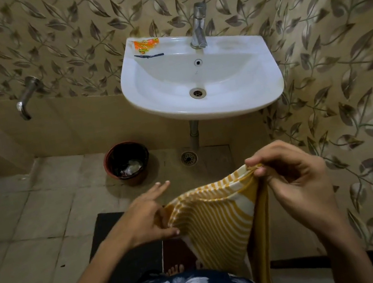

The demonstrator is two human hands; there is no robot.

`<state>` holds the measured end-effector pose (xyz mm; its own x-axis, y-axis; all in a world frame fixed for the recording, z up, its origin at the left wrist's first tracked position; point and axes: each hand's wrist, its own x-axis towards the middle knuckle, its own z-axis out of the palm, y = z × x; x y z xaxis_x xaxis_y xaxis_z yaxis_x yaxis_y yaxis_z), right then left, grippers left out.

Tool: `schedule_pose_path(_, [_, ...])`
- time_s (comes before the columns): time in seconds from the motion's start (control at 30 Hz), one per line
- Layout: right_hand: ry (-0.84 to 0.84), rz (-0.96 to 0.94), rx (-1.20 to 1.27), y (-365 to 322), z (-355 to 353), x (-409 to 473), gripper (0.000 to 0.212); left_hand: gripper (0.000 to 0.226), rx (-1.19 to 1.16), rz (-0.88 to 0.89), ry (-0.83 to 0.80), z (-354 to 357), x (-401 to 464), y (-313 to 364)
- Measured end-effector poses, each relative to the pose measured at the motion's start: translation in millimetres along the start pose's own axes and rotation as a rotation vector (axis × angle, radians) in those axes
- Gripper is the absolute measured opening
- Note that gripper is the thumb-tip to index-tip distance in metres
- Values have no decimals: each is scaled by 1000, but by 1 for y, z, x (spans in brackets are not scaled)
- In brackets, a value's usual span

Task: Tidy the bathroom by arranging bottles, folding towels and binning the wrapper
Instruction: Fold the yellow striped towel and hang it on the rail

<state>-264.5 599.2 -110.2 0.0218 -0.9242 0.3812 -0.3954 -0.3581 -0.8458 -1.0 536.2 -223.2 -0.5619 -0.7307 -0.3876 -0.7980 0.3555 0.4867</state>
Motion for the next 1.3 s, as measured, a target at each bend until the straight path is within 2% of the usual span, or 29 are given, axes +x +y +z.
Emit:
schedule_pose_path(0.17, [-108,-33,57,-7,-2,8,18,26,-330,322,171,-2,13,26])
schedule_pose_path(0.33, [-86,-34,59,-8,-9,13,22,20,-378,550,167,-7,19,54])
schedule_pose_path(0.5, [-32,-70,35,-12,-18,22,22,15,-293,549,153,-10,25,59])
schedule_pose_path(0.67, [51,-81,20,-13,-25,29,19,23,-234,544,242,-10,24,55])
schedule_pose_path(0.83, [165,-90,30,-11,-40,36,8,42,-142,599,487,-7,11,50])
schedule_pose_path(0.93, [143,-121,34,-13,-42,41,8,55,-79,634,664,-3,13,49])
schedule_pose_path(1.0, [102,-139,38,-15,-38,44,8,49,-43,606,745,-3,17,52])
schedule_pose_path(1.07, [61,-154,47,-17,-30,46,10,32,-72,595,702,-4,23,54])
schedule_pose_path(1.13, [25,-159,61,-17,-23,48,14,19,-205,621,563,-9,31,57])
schedule_pose_path(1.2, [15,-165,66,-17,-21,50,18,18,-318,657,470,-16,38,60])
schedule_pose_path(1.3, [89,-159,29,-13,-28,53,20,23,-398,634,449,-21,41,61])
